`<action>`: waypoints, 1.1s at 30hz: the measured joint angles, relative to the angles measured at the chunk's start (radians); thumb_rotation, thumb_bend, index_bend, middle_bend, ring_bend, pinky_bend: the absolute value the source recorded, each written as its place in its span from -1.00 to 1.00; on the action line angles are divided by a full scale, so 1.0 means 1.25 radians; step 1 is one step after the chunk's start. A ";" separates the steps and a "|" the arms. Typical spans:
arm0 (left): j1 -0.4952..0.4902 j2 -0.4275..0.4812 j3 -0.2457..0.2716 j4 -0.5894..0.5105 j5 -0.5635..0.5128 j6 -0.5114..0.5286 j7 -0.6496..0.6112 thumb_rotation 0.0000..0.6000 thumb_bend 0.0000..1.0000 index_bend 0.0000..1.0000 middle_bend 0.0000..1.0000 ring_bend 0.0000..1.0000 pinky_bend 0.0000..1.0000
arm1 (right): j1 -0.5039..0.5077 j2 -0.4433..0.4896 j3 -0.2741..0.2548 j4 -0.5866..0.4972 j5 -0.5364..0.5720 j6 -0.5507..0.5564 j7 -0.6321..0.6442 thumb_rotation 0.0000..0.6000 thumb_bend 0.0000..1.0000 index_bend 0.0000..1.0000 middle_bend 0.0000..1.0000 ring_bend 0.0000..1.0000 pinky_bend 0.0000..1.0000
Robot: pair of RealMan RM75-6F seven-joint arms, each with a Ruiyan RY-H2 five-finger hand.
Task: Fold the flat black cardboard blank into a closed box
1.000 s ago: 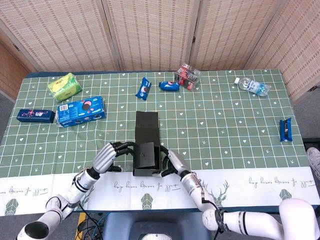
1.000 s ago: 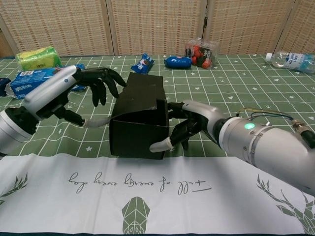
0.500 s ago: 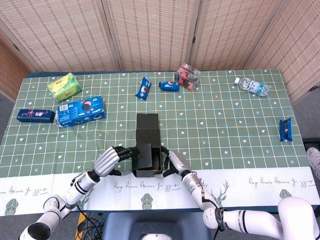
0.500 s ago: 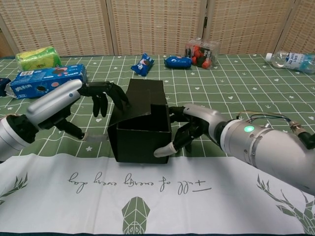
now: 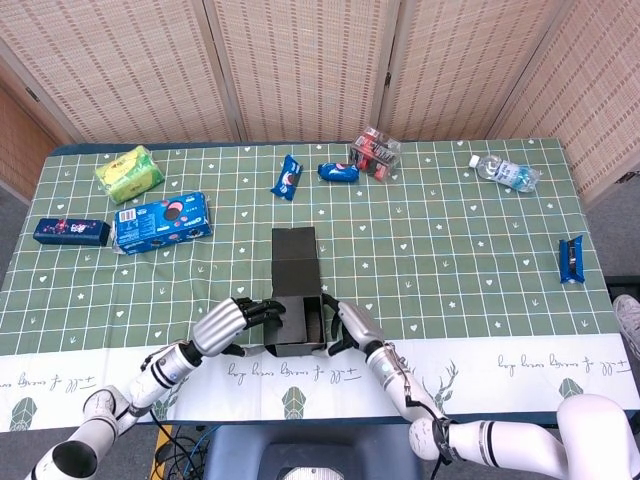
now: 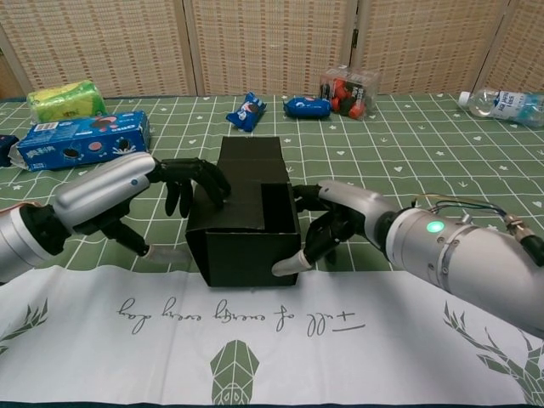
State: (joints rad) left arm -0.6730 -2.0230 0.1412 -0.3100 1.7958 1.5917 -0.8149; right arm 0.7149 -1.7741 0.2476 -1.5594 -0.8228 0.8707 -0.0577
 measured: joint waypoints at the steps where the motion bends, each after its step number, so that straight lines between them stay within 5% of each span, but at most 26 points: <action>1: -0.001 0.001 0.003 -0.001 0.002 0.000 0.005 1.00 -0.70 -0.29 -0.47 0.03 0.13 | -0.001 0.000 -0.002 0.001 -0.004 0.000 0.000 1.00 0.10 -0.33 -0.14 0.22 0.34; 14: -0.017 0.013 0.033 0.003 0.025 0.001 0.046 1.00 -0.70 -0.20 -0.47 0.03 0.13 | -0.005 0.007 -0.012 -0.003 -0.029 -0.002 0.001 1.00 0.10 -0.33 -0.15 0.22 0.35; 33: -0.048 0.008 0.080 0.035 0.068 0.021 0.091 1.00 -0.69 0.02 -0.14 0.03 0.13 | -0.008 0.013 -0.019 -0.015 -0.052 -0.010 0.009 1.00 0.12 -0.33 -0.15 0.22 0.35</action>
State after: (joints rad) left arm -0.7335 -2.0135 0.2406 -0.2665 1.8811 1.6178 -0.7006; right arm 0.7051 -1.7573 0.2244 -1.5781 -0.8877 0.8586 -0.0461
